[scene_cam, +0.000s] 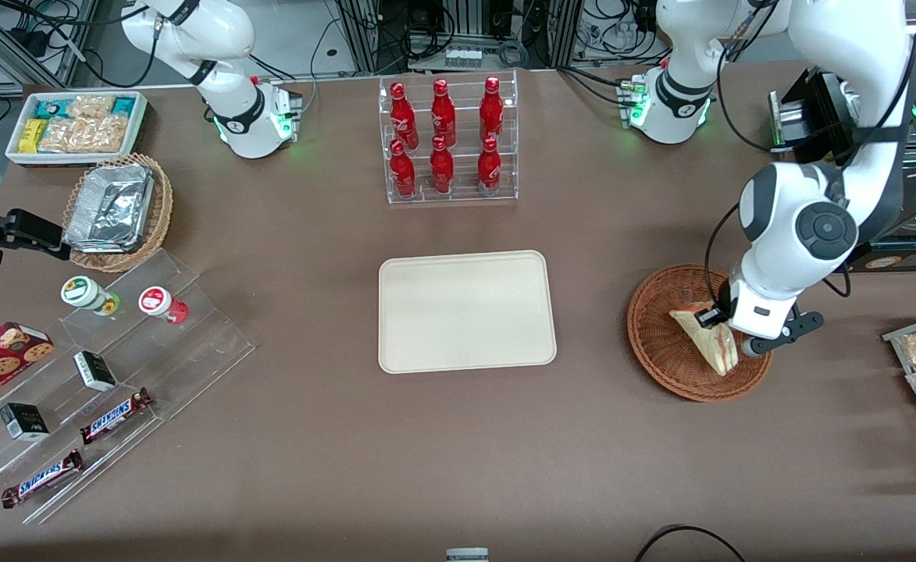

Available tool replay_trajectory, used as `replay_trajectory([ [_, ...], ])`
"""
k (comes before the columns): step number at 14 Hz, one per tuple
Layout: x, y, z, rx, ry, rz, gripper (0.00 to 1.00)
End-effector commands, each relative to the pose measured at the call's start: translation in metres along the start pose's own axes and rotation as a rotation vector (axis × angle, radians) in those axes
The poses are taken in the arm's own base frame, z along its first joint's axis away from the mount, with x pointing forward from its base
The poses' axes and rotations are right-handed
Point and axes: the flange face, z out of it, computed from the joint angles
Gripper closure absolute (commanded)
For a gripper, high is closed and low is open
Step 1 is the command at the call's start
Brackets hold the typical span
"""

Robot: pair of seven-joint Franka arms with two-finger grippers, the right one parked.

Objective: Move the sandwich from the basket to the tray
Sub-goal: 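Lift the sandwich and carry it over the cream tray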

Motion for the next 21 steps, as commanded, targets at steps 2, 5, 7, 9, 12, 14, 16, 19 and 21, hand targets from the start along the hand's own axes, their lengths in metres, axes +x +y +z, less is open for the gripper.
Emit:
replay_trajectory([
  [2, -0.01, 0.066, -0.056, 0.026, -0.015, 0.099, 1.0],
  [5, -0.045, 0.129, -0.066, 0.016, -0.003, 0.203, 1.0],
  [7, -0.067, 0.163, -0.063, 0.01, -0.004, 0.245, 1.0],
  [9, -0.087, 0.197, -0.058, 0.003, -0.004, 0.298, 1.0],
  [12, -0.117, 0.245, -0.042, -0.016, -0.03, 0.299, 1.0],
  [14, -0.14, 0.276, -0.028, -0.011, -0.037, 0.339, 1.0],
  [16, -0.166, 0.299, -0.003, 0.007, -0.054, 0.34, 1.0],
  [19, -0.192, 0.33, 0.023, 0.02, -0.064, 0.37, 1.0],
  [21, -0.2, 0.341, 0.038, -0.003, -0.089, 0.368, 1.0],
])
